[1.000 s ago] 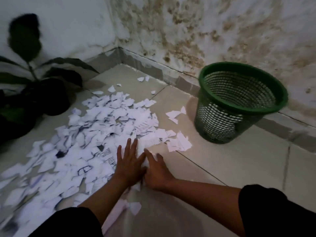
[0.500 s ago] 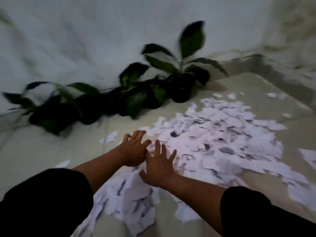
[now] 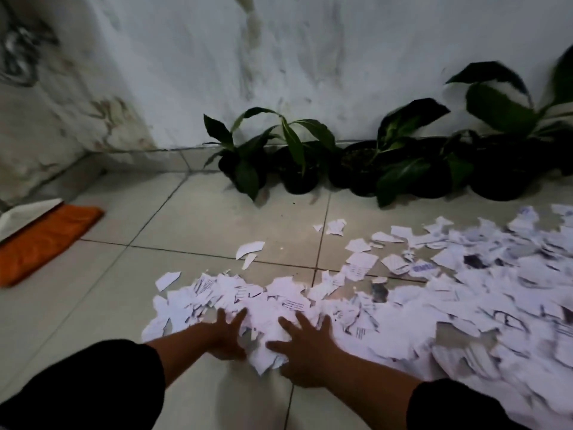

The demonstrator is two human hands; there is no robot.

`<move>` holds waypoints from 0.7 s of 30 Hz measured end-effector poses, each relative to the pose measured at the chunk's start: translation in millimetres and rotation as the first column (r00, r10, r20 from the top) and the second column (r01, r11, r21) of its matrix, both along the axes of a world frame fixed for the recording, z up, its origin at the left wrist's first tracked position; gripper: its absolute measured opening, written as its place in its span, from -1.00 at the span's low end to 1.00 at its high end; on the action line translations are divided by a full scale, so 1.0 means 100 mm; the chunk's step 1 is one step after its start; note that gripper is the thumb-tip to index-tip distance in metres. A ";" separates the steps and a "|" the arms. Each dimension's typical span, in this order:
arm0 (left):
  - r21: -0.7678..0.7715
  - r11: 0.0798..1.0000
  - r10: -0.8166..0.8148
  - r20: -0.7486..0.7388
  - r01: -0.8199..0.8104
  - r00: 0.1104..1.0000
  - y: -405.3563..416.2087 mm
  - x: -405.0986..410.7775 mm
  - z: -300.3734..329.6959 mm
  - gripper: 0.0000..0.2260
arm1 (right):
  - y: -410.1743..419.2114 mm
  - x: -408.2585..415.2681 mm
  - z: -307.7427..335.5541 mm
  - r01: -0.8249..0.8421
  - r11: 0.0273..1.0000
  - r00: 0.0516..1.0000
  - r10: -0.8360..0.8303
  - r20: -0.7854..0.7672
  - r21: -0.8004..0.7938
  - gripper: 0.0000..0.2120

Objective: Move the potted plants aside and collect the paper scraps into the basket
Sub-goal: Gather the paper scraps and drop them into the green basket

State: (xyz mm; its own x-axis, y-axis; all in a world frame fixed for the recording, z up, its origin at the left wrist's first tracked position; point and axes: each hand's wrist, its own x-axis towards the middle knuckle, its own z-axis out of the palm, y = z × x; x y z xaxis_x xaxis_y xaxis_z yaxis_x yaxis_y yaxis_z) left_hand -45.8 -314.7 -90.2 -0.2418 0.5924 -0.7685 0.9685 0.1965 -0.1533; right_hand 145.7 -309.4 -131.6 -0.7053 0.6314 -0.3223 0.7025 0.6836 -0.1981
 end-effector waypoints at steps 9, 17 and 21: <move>0.499 0.854 -0.143 0.502 -0.150 0.853 0.32 0.49 -0.17 -0.43 | 0.30 0.30 -0.25 0.333 0.889 0.943 -0.312 -0.118 0.314 -0.56; 0.690 0.286 0.678 0.344 -0.665 0.650 0.10 -0.84 -0.52 -0.33 | 0.38 -0.68 -0.28 0.263 0.953 0.961 -0.244 -0.132 0.151 -0.35; 0.529 -0.041 0.792 0.535 -0.847 0.296 0.06 -1.20 -0.64 -0.25 | 0.39 -0.99 -0.23 0.234 0.964 0.967 -0.217 -0.135 0.129 -0.33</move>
